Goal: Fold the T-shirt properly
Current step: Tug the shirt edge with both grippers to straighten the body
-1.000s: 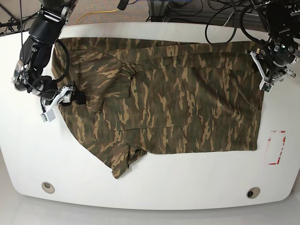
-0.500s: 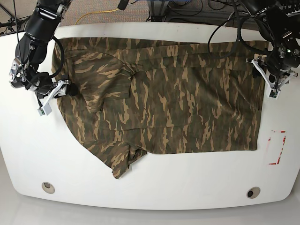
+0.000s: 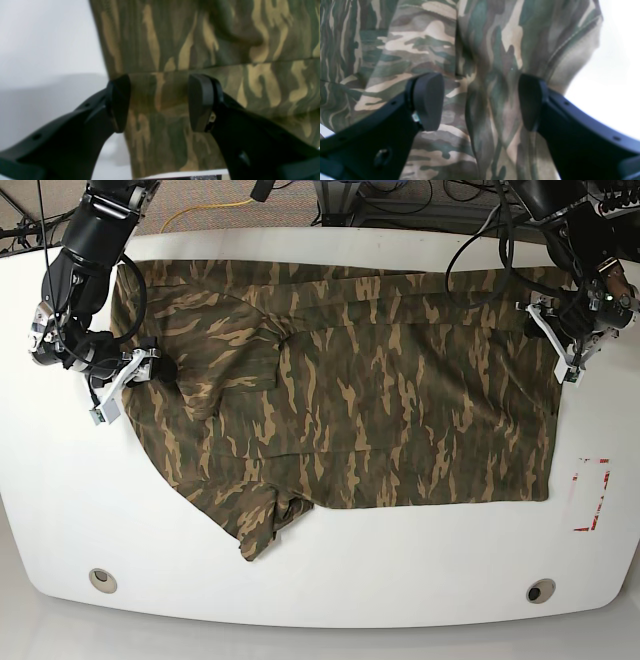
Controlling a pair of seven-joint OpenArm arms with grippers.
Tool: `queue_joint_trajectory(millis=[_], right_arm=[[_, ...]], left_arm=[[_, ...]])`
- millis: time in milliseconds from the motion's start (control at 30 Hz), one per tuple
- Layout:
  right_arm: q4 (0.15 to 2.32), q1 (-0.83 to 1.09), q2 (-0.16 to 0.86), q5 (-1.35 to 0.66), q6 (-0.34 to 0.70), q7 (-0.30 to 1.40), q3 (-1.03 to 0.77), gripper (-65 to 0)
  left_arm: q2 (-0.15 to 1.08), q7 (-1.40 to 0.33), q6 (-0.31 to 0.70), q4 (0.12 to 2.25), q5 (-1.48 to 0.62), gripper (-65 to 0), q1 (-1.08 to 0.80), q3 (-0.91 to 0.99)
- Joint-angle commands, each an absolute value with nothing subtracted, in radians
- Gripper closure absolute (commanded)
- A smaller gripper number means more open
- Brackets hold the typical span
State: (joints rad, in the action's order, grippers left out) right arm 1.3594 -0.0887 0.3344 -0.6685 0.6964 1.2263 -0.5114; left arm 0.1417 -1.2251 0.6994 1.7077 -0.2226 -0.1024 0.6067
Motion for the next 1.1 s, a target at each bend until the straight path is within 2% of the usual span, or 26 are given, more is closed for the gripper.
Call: queue_joint_trajectory(millis=[0,533,1067], right_arm=[[1.377,-0.110,0.354,-0.687,0.698,1.208,-0.518,-44.5],[1.377,-0.110,0.360,-0.687,0.698,1.208,-0.518,-44.5],[1.377,-0.111,0.354,-0.687,0.698,1.208,-0.515,-44.5]], left_arm=[[0.157,-1.213,0.698,1.712,-0.229,-33.9,-0.096,0.610],[0.197,-1.208,0.698,1.745,-0.171,-34.0,-0.096,0.615],[0.193,-1.171,0.698,1.675,-0.165,-33.8,-0.110,0.608]])
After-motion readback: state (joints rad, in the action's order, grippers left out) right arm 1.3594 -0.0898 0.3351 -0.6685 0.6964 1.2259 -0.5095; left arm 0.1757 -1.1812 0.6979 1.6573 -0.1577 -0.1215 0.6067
